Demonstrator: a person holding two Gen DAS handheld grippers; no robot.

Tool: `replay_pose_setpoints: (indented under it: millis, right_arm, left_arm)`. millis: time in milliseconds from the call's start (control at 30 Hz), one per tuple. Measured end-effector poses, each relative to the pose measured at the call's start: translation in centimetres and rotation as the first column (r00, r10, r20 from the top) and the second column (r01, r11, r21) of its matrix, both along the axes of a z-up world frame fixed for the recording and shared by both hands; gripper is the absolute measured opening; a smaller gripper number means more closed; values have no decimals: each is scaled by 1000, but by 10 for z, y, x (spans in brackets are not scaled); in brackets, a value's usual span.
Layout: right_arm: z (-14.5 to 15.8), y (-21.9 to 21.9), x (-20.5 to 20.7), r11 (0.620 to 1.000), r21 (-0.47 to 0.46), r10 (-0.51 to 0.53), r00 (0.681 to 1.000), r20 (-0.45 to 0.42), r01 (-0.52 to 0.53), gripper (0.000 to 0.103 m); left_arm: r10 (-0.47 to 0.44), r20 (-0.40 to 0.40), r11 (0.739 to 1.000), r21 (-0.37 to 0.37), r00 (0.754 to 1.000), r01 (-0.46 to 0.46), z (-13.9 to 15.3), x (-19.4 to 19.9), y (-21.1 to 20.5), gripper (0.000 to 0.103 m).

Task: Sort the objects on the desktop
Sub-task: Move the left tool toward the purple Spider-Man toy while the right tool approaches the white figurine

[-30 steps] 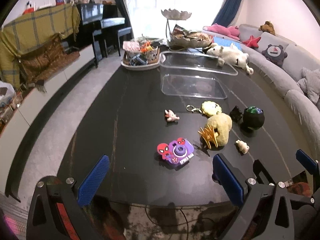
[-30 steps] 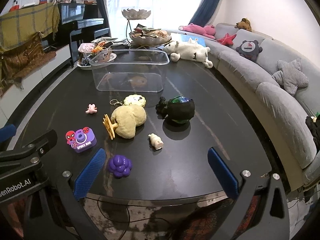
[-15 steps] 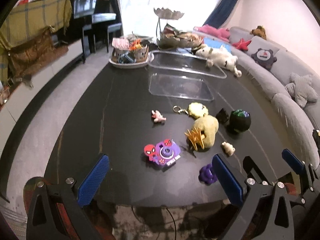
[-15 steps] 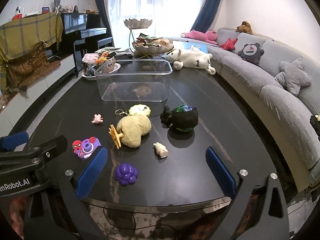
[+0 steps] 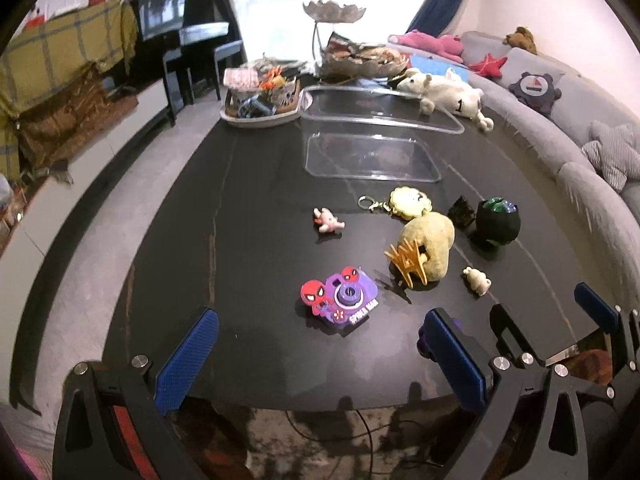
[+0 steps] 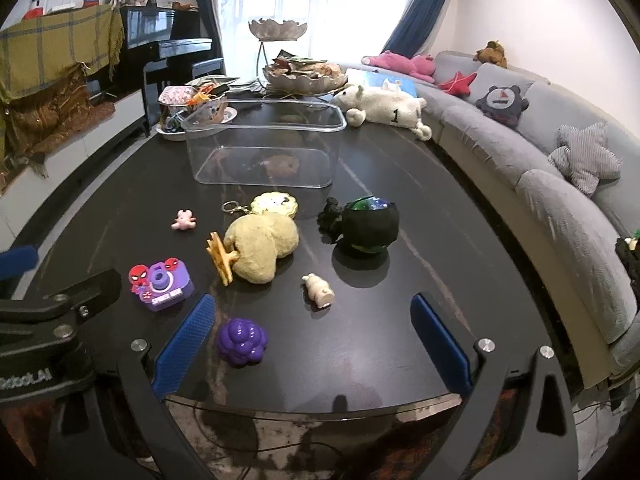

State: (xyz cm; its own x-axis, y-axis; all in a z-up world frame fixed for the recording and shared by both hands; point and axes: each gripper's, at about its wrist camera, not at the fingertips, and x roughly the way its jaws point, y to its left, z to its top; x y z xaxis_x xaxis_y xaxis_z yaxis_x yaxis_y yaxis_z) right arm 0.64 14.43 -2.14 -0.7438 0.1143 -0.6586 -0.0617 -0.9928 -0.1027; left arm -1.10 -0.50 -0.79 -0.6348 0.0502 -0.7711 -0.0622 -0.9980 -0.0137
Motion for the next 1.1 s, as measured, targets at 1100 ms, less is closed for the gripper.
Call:
replay_pose_setpoints:
  millis: [1100]
  right_arm:
    - [-8, 12, -17, 1000, -1, -4, 999, 40, 4, 84]
  left_arm:
    - [-65, 26, 997, -40, 998, 66, -18, -22, 1, 101]
